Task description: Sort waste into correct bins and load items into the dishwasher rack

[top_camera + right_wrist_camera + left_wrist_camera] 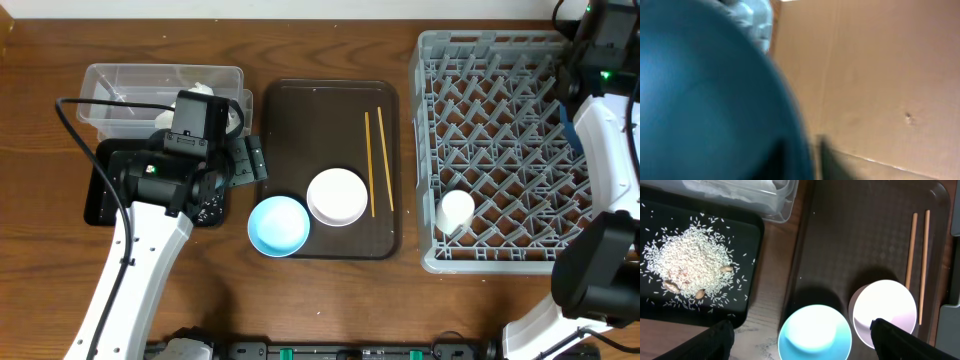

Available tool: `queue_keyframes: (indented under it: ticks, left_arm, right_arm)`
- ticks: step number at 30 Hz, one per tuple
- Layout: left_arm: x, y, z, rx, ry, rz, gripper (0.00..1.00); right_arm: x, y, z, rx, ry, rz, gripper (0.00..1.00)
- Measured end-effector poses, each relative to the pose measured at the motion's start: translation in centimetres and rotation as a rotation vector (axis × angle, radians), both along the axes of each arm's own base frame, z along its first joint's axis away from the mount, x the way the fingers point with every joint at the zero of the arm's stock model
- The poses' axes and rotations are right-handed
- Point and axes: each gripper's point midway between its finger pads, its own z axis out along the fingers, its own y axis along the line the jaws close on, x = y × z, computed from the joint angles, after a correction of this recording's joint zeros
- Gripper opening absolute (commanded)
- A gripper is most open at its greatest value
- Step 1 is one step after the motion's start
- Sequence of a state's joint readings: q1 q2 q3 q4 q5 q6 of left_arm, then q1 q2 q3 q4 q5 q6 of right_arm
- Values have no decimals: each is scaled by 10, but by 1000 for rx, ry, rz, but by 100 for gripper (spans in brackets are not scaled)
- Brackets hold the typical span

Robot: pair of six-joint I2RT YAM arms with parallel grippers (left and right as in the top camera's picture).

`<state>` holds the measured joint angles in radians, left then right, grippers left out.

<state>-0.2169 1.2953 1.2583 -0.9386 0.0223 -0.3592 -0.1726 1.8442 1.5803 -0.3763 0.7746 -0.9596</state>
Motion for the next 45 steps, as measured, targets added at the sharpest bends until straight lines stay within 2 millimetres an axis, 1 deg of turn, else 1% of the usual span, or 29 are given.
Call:
queue_keyframes:
  ticks: [2, 4, 8, 17, 21, 25, 28, 30, 31, 32, 35, 36, 38, 39, 41, 42, 43, 45]
  left_arm:
    - [0, 0, 0, 0, 0, 0, 90]
    - [0, 0, 0, 0, 0, 0, 90]
    - [0, 0, 0, 0, 0, 0, 90]
    - [0, 0, 0, 0, 0, 0, 90]
    - [0, 0, 0, 0, 1, 0, 89]
    - [0, 0, 0, 0, 1, 0, 89]
    - [0, 0, 0, 0, 0, 0, 89]
    - [0, 0, 0, 0, 0, 0, 89]
    - [0, 0, 0, 0, 0, 0, 89]
    - [0, 0, 0, 0, 1, 0, 89]
    - [0, 0, 0, 0, 1, 0, 89]
    - [0, 0, 0, 0, 1, 0, 90]
    - [0, 0, 0, 0, 0, 0, 90]
    - [0, 0, 0, 0, 1, 0, 89]
    - [0, 0, 0, 0, 0, 0, 90]
    - [0, 0, 0, 0, 1, 0, 90]
    - [0, 0, 0, 0, 1, 0, 89]
    - [0, 0, 0, 0, 1, 0, 89]
  right_arm:
    - [1, 3, -9, 32, -10, 8, 90]
    - [3, 6, -11, 56, -36, 9, 94]
    - [10, 12, -9, 92, -100, 10, 97]
    - [28, 51, -12, 204, -187, 84, 99]
    - [32, 69, 2, 272, -255, 132, 99]
    - [27, 91, 33, 362, -346, 202, 99]
    - [20, 111, 49, 451, -387, 255, 99]
    - [16, 134, 55, 557, -409, 308, 99]
    - [14, 152, 57, 640, -419, 340, 99]
    - [11, 165, 55, 708, -413, 357, 99]
    - [-1, 221, 47, 983, -361, 432, 99]
    - [-6, 238, 44, 1070, -331, 453, 95]
    - [-19, 278, 36, 1257, -243, 501, 77]
    - [-25, 294, 32, 1321, -198, 519, 70]
    - [-36, 322, 20, 1421, -108, 526, 68]
    - [-40, 337, 9, 1464, -58, 514, 67]
    - [-44, 347, 0, 1490, -21, 503, 66]
    - [-52, 373, -30, 1529, 84, 442, 65]
